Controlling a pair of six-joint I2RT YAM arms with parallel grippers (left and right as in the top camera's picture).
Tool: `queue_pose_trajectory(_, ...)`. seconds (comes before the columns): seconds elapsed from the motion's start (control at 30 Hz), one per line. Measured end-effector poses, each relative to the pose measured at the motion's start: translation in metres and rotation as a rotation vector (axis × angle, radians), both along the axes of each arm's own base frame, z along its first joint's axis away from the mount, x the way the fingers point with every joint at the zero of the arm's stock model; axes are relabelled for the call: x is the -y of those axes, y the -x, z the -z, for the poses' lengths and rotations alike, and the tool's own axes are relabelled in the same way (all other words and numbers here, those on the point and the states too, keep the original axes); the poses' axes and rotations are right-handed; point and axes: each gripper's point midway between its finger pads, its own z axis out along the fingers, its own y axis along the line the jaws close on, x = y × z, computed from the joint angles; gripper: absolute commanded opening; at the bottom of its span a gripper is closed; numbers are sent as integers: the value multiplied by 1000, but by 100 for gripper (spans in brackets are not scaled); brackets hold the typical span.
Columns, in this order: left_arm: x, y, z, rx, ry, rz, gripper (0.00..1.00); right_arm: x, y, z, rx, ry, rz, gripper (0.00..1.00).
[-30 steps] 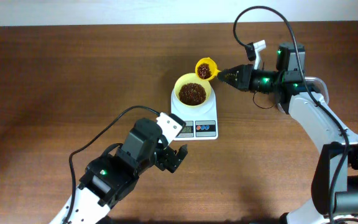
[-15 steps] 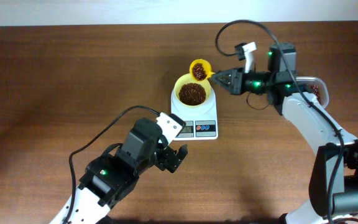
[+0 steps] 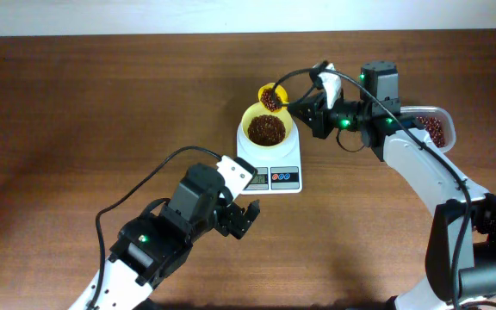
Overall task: Scoop item into bowl and weigh 50g on scale
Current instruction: 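Carry the scoop with the right gripper over the yellow bowl, then tilt the scoop with the right gripper to pour beans gradually into the bowl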
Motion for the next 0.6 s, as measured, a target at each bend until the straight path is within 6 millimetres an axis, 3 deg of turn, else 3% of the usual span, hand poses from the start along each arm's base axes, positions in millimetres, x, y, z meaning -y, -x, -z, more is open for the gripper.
queue_pose_trajectory(0.6, 0, 0, 0, 0, 0, 0, 99, 0, 0, 0, 260, 115, -121, 4)
